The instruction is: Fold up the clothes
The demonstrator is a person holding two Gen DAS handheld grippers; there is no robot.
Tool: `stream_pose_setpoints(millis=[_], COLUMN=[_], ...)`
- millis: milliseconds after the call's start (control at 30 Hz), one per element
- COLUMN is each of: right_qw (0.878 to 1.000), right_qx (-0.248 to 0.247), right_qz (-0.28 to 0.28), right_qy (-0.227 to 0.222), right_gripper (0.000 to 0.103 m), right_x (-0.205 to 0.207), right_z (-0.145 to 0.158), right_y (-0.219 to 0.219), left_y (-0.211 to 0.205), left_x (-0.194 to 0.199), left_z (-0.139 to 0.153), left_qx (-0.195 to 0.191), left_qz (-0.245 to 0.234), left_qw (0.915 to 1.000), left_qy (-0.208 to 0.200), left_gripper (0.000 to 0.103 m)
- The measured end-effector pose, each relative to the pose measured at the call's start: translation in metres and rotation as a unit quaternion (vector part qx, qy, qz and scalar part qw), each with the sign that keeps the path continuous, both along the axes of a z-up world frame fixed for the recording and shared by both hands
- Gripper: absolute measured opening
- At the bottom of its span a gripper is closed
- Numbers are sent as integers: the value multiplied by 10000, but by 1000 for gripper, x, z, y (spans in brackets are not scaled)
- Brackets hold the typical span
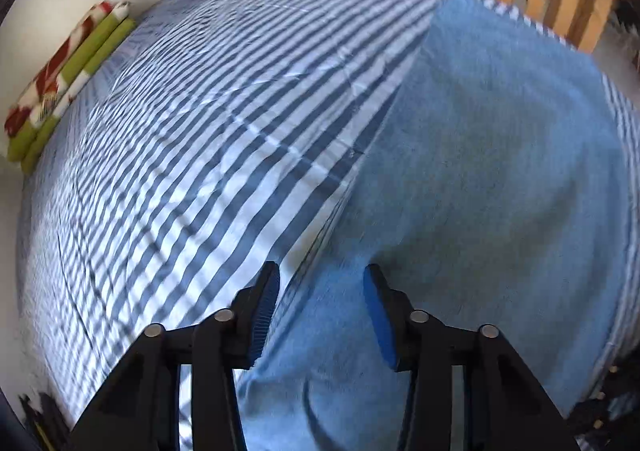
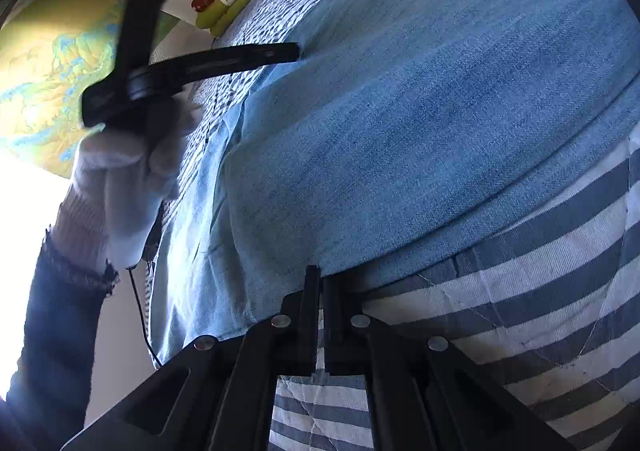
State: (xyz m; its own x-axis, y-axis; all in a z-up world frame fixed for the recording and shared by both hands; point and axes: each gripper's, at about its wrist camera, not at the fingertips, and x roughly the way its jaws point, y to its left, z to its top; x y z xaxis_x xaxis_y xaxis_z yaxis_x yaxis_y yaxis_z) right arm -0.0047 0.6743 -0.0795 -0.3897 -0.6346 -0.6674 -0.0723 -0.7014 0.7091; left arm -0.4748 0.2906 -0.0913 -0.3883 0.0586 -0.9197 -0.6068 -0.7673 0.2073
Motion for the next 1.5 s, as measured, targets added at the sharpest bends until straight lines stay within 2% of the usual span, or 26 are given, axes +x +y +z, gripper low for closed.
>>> stream_pose_setpoints(millis=[67, 133, 233, 300, 333, 400, 433, 500, 567, 667, 767, 800, 833, 900, 1033, 1100, 1167, 1233, 1267, 1300, 1333, 1367, 1400, 1433, 1467, 1500], right_qw=[10000, 10000, 9997, 9997, 9998, 9999, 9999, 9999, 9998, 9996, 9997, 9997, 9997, 9997, 9997, 9998, 9999, 9999, 9999, 9999, 9999, 9999, 9999, 9999, 9999, 9999], right_qx=[-17, 30, 171, 183, 142, 91, 86, 91, 145, 188, 166, 167, 169, 158, 161, 123, 52, 7, -1, 1, 2, 0, -7, -23, -32, -36], right_qz=[5, 35, 80, 91, 87, 89, 100, 100, 100, 104, 93, 93, 95, 96, 127, 134, 129, 135, 135, 138, 137, 137, 135, 125, 121, 120], right_qy=[4, 51, 139, 146, 126, 106, 103, 107, 131, 158, 142, 139, 139, 136, 146, 125, 97, 83, 81, 80, 78, 78, 70, 60, 55, 55], right_gripper=[1, 1, 1, 1, 1, 1, 1, 1, 1, 1, 1, 1, 1, 1, 1, 1, 1, 1, 1, 1, 1, 1, 1, 1, 1, 1], right_x=[2, 4, 7, 9, 10, 11, 12, 14, 15, 18, 21, 22, 23, 22, 25, 26, 28, 29, 30, 31, 31, 30, 31, 32, 34, 35], right_z=[-2, -1, 0, 0, -2, -3, -3, -3, -2, -2, -3, -3, -3, -3, -4, -5, -6, -7, -7, -7, -7, -6, -6, -6, -6, -6], right_y=[3, 4, 4, 6, 9, 11, 13, 15, 13, 16, 21, 22, 24, 24, 30, 35, 40, 44, 46, 48, 49, 48, 50, 52, 54, 56], left_y=[9, 8, -7, -4, -2, 4, 9, 21, 33, 65, 92, 98, 104, 113, 128, 123, 123, 131, 138, 143, 150, 156, 159, 160, 159, 159], left_x=[-2, -9, -31, -34, -35, -37, -35, -30, -26, -19, -35, -42, -47, -53, -85, -96, -88, -73, -66, -60, -56, -55, -55, -57, -60, -65], left_z=[0, 2, 10, 14, 15, 16, 20, 23, 24, 19, 5, 1, -3, -7, -10, -2, 11, 15, 13, 10, 5, -2, -9, -14, -13, -13], left_qx=[-51, -12, 255, 97, 161, 459, 567, 732, 968, 661, 641, 612, 612, 635, 113, 584, 1052, 1072, 954, 819, 695, 561, 456, 544, 834, 816], left_qz=[13, 66, 638, 715, 687, 651, 597, 450, 161, -241, -258, -218, -241, -342, 88, 252, -56, -554, -764, -847, -920, -996, -1017, -970, -814, -709], left_qw=[10000, 10000, 9976, 9964, 9966, 9967, 9965, 9962, 9951, 9974, 9976, 9979, 9978, 9974, 9982, 9976, 9944, 9924, 9920, 9925, 9929, 9931, 9934, 9932, 9924, 9936], left_qy=[80, -14, 56, 455, 424, 142, 159, 142, -90, 139, -60, -62, -39, -17, 585, 257, 15, -223, -326, -322, -305, -268, -263, -354, -403, -336], left_gripper=[5, 5, 2, 0, 0, 8, 10, 26, 34, 40, 60, 60, 58, 3, 0, 0, 0, 9, 36, 73, 82, 78, 56, 47, 13, 2])
